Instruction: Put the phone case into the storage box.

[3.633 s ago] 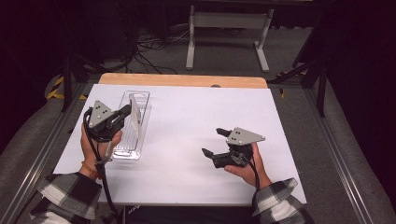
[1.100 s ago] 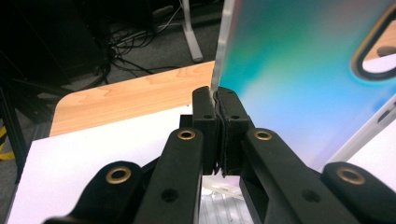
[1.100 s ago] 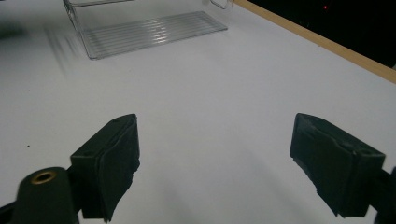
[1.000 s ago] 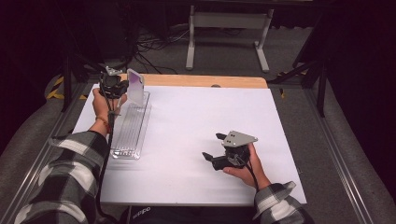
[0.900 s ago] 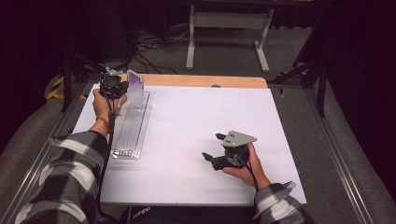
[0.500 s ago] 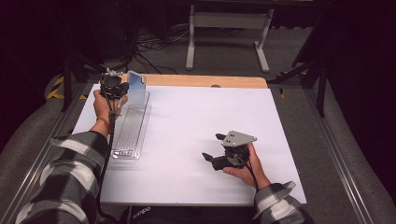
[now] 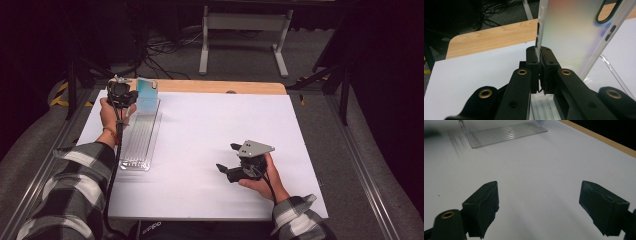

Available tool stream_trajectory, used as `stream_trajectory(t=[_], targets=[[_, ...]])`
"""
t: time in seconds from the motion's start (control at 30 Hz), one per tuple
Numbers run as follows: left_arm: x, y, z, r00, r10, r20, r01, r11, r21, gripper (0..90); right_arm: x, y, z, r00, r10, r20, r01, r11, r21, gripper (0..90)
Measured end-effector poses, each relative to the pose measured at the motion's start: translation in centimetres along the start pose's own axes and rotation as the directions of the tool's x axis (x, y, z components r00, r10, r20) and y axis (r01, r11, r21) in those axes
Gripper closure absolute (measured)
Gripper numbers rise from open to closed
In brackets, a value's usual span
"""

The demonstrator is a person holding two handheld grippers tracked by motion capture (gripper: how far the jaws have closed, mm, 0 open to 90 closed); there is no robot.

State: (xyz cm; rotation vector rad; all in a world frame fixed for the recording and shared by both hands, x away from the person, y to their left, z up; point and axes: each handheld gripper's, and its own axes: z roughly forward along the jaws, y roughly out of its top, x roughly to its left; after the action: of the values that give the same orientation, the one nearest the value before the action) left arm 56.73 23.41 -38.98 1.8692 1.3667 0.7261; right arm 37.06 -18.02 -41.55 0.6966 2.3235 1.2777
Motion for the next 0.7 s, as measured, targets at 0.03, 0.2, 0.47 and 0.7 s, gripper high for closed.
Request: stream_trajectory(t=[0.03,0.2,0.47,0.7], targets=[[0.0,0.0,0.0,1.0,0.0,0.0,0.0,1.0,0.0,85.7,0.02,0.01,0.02,1.0,-0.002,0.0,0.002,1.0,0.0,16.3],[0.13,-0.07,-0.16,1.0,0.004,-0.009,-0.004,1.0,-0.003,84.7,0.07,0.02,0.04,1.0,-0.004,0.0,0.004,1.0,0.002,16.3],[0.34,-0.2,-0.39,0.9999,0.012,-0.012,-0.012,0.9999,-0.003,77.3,0.11,0.05,0.04,1.0,-0.009,-0.001,0.009,1.0,0.001,16.3],[0.53,-0.27,-0.63,0.9997,0.023,-0.007,-0.023,0.9997,-0.007,73.2,0.13,0.1,0.01,0.9999,-0.011,0.007,0.011,1.0,-0.002,16.2]])
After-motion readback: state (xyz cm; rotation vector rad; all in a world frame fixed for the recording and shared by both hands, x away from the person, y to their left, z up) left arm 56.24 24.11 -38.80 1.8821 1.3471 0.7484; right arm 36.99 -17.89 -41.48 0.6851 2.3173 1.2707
